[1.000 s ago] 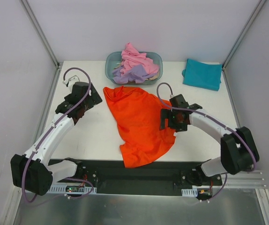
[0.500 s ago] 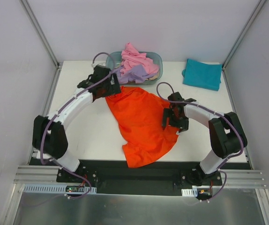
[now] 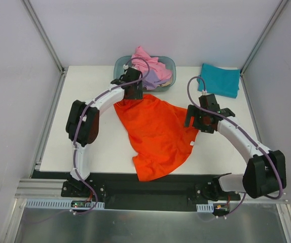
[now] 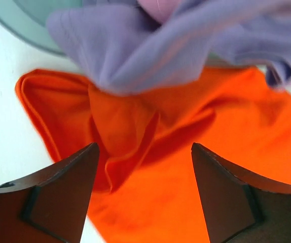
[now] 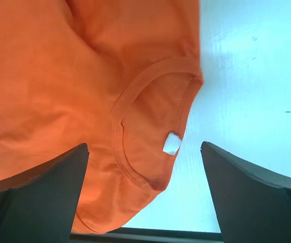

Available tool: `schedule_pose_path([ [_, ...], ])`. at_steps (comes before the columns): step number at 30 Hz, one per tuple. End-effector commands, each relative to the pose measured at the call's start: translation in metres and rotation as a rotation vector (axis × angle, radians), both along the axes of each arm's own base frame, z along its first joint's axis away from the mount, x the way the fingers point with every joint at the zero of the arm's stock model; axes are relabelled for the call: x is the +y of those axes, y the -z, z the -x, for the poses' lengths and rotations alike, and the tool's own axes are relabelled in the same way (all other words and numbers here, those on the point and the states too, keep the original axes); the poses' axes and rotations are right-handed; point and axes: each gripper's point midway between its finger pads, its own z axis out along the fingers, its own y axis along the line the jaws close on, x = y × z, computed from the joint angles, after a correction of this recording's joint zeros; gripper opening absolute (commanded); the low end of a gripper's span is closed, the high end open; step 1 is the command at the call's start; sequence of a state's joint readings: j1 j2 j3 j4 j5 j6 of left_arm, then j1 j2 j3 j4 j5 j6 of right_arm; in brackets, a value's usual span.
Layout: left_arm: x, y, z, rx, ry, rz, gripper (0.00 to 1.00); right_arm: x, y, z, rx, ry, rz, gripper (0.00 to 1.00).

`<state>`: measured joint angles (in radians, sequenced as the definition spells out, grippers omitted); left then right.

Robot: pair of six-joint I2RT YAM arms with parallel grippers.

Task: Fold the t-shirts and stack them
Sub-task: Flatten the tshirt out

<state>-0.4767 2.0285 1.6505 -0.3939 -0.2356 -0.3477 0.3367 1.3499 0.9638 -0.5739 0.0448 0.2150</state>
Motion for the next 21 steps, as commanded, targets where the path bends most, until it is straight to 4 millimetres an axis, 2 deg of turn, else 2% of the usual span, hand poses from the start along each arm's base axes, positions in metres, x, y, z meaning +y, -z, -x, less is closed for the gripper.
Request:
schedule_pose_path([
  [1, 0.005, -0.001, -0.032, -0.063, -0.094, -0.038, 0.69, -0.012, -0.027, -0.014, -0.112, 0.023, -0.020, 0.97],
  [2, 0.006, 0.002, -0.035, -0.066, -0.110, -0.044, 0.67, -0.012, -0.029, -0.014, -0.132, 0.025, -0.031, 0.97],
  [5, 0.012, 0.006, -0.041, -0.083, -0.159, -0.070, 0.49, -0.014, -0.025, -0.015, -0.147, 0.052, -0.051, 0.98],
  [6, 0.014, 0.004, -0.042, -0.091, -0.170, -0.077, 0.36, -0.014, -0.022, -0.015, -0.143, 0.059, -0.057, 0.97],
  [7, 0.019, 0.004, -0.042, -0.099, -0.191, -0.090, 0.11, -0.016, -0.019, -0.016, -0.138, 0.073, -0.062, 0.97],
  [8, 0.022, 0.003, -0.040, -0.100, -0.198, -0.098, 0.00, -0.018, -0.017, -0.018, -0.136, 0.096, -0.067, 0.97],
  [9, 0.024, -0.008, -0.037, -0.117, -0.206, -0.091, 0.00, -0.020, -0.013, -0.020, -0.124, 0.110, -0.060, 0.97],
  [11, 0.032, -0.007, -0.026, -0.108, -0.209, -0.109, 0.00, -0.028, -0.011, -0.027, -0.120, 0.155, -0.056, 0.96],
  [12, 0.035, -0.022, -0.020, -0.129, -0.209, -0.095, 0.00, -0.031, -0.010, -0.035, -0.114, 0.168, -0.045, 0.95],
  [13, 0.041, -0.015, -0.008, -0.106, -0.206, -0.107, 0.00, -0.035, -0.007, -0.039, -0.104, 0.179, -0.035, 0.95],
  [14, 0.041, -0.017, -0.002, -0.106, -0.197, -0.092, 0.00, -0.037, -0.007, -0.045, -0.104, 0.182, -0.027, 0.92],
  [15, 0.042, -0.033, 0.006, -0.129, -0.192, -0.063, 0.00, -0.039, -0.005, -0.049, -0.099, 0.182, -0.014, 0.91],
  [16, 0.047, -0.023, 0.020, -0.099, -0.191, -0.065, 0.00, -0.040, -0.001, -0.060, -0.083, 0.186, -0.009, 0.89],
  [17, 0.048, -0.024, 0.028, -0.099, -0.189, -0.044, 0.00, -0.040, 0.001, -0.065, -0.080, 0.184, -0.007, 0.84],
  [18, 0.051, -0.037, 0.036, -0.123, -0.194, -0.019, 0.00, -0.041, 0.005, -0.070, -0.069, 0.173, 0.004, 0.81],
  [19, 0.056, -0.024, 0.050, -0.093, -0.202, -0.021, 0.00, -0.039, 0.010, -0.080, -0.059, 0.164, 0.008, 0.78],
  [20, 0.058, -0.034, 0.057, -0.111, -0.205, 0.001, 0.00, -0.038, 0.014, -0.085, -0.051, 0.157, 0.010, 0.72],
  [21, 0.061, -0.034, 0.063, -0.110, -0.209, 0.008, 0.00, -0.037, 0.015, -0.091, -0.049, 0.150, 0.012, 0.68],
])
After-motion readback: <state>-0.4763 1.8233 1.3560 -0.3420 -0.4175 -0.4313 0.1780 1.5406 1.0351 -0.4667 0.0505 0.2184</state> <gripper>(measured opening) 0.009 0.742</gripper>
